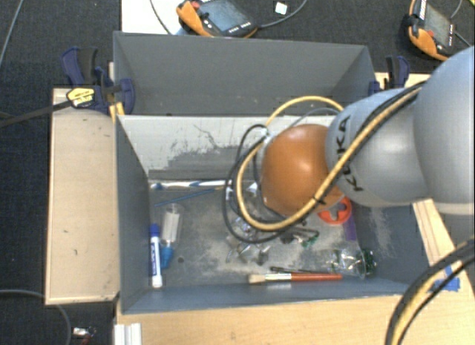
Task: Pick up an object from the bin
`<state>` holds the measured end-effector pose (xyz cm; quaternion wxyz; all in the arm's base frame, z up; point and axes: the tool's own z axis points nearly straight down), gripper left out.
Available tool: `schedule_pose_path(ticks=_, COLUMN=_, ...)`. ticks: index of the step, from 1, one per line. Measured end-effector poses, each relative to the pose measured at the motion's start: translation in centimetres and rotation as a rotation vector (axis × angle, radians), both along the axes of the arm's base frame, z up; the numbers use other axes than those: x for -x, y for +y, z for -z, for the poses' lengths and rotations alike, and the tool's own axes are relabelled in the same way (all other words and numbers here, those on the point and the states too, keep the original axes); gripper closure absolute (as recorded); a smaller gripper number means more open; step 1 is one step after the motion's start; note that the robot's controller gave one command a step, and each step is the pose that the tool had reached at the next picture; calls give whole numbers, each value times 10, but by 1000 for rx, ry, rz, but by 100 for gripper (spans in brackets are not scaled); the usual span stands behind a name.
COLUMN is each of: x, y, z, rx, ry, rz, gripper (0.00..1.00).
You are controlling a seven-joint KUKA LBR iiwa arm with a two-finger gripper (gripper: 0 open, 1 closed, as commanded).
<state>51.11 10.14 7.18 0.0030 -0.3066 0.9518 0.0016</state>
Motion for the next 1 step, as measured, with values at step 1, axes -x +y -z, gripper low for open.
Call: schedule_pose_path(ticks=1, x=3, y=0, z=-30, rx=1, ry=9, rz=1, gripper=100)
